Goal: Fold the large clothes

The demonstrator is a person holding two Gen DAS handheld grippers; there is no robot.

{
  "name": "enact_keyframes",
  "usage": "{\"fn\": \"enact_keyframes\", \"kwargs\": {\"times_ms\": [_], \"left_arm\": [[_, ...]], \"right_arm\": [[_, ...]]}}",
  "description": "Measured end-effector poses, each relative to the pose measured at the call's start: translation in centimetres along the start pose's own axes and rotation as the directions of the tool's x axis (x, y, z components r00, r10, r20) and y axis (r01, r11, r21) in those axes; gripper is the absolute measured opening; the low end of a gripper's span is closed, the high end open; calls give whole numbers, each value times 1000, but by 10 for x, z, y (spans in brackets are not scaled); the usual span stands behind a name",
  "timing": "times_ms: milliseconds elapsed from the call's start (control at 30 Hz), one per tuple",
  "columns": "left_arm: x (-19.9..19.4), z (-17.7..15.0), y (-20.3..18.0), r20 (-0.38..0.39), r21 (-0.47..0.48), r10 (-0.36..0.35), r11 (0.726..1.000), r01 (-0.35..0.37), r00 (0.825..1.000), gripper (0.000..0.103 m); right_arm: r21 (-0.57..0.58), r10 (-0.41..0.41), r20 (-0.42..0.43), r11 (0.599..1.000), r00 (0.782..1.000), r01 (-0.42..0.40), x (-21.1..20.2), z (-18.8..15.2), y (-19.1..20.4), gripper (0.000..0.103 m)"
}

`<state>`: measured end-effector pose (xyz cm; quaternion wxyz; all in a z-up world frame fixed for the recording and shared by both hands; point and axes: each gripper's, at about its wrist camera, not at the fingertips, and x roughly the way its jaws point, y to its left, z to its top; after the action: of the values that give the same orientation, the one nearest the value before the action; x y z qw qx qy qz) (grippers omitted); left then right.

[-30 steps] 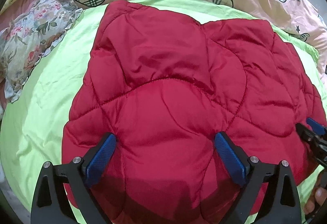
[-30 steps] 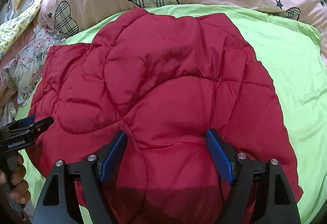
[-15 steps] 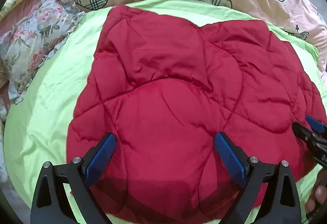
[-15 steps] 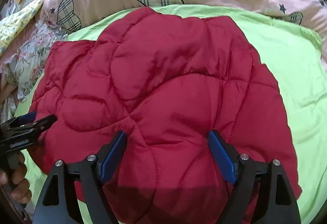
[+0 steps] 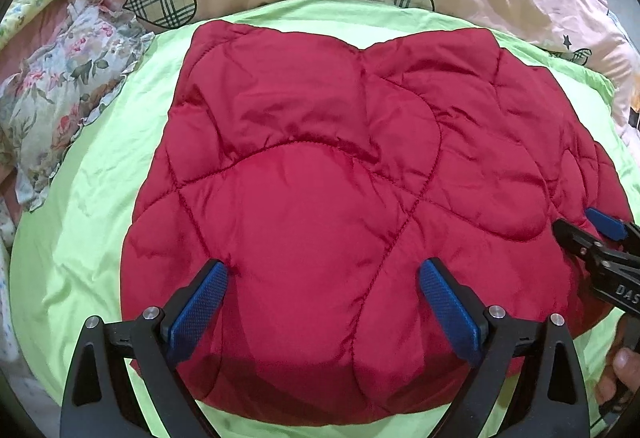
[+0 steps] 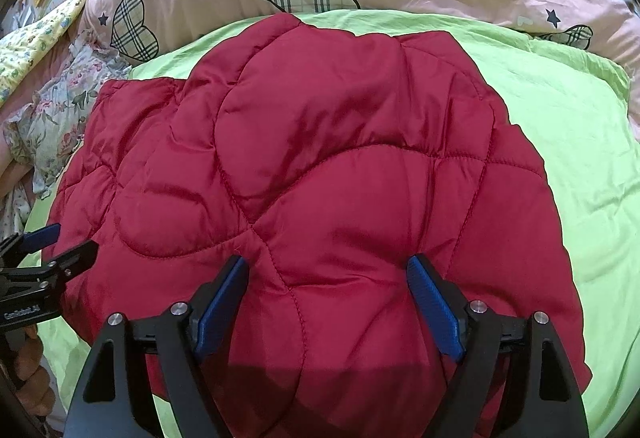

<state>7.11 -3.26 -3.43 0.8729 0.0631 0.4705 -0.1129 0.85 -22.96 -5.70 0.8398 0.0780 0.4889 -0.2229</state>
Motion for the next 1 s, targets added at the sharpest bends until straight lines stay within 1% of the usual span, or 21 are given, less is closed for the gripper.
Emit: {"fn": "enact_keyframes", "kwargs": {"times_ms": [100,200,300,333,400,600,867,1000], "left_arm": [[2,1,-1,0,3,1,1000,-1,1000,98],[4,1,-2,1,8,6,1000,-6,1000,98],[5,2,-3,2,11,7,1000,-8,1000,98],[5,2,-3,3,12,7,1000,-7,1000,98],[7,3,-2,3,13,5,1000,-5,1000,99],[9,8,-2,6,8,4,1000,-4,1000,99],[23,17,1,6,7,-20,1000,20,1000,99],[28,18,3,3,6,-26,1000,26,1000,99]], "right_arm": [[-15,-13,25,1000,1000,13,-10,3,3,81],[-21,-17,55,1000,998,18,-17,8,4,81],[-34,-16,31,999,999,17,-8,11,5,81],[-33,-15,22,999,1000,16,-5,11,3,84],[-29,-9,9,1000,1000,10,4,9,1,85],[-31,-3,6,1000,1000,3,7,8,0,86],[-21,1,10,1000,1000,-1,7,10,-1,87],[-19,-4,52,1000,999,5,-7,14,-1,83]]}}
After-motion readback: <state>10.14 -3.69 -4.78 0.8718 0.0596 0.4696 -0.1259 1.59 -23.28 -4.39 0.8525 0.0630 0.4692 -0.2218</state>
